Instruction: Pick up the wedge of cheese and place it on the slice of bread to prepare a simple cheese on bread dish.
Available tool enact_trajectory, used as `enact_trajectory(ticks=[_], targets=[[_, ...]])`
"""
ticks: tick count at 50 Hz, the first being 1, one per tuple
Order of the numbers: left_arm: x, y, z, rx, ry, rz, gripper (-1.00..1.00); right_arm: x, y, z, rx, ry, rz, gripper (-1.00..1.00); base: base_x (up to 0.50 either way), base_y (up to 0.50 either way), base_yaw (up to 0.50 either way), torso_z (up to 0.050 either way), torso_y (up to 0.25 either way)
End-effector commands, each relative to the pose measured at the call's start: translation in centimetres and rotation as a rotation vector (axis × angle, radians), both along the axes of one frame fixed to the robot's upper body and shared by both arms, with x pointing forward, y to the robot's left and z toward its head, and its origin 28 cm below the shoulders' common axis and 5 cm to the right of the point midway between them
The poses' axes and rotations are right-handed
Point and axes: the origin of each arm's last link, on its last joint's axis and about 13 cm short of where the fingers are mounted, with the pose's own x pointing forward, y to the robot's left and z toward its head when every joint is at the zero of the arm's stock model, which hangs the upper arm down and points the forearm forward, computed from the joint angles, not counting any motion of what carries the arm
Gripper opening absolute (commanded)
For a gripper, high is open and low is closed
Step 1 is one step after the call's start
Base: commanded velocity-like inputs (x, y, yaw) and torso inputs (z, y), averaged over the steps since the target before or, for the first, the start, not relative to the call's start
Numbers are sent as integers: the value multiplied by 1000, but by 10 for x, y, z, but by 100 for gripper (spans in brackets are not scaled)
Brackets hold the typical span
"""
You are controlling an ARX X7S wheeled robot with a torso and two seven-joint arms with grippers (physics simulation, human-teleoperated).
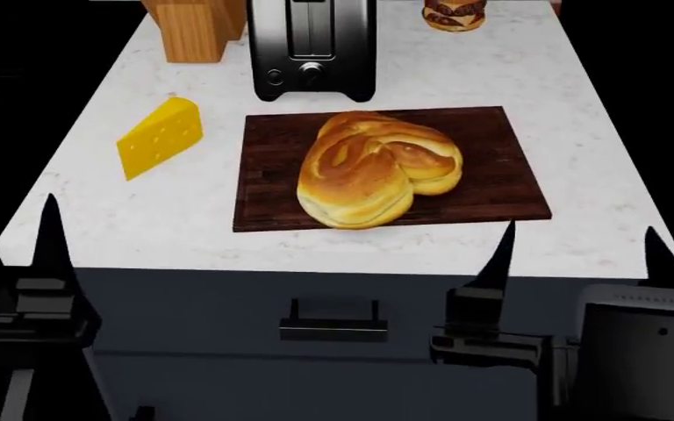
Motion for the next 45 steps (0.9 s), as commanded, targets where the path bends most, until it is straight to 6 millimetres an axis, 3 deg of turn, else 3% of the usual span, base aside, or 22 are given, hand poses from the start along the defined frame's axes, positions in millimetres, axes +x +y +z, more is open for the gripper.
enact_trajectory(ticks=[1, 6, 45], targets=[[2, 0, 26, 32, -49, -6, 100, 7, -1, 10, -25, -21, 2, 100, 0, 0, 0, 0, 0], [3, 2, 40, 31, -81, -1, 100, 11, -1, 17, -38, -37, 4, 100, 0, 0, 0, 0, 0], [7, -8, 81, 79, -161, -51, 100, 36, -11, 69, -101, -140, -24, 100, 0, 0, 0, 0, 0]])
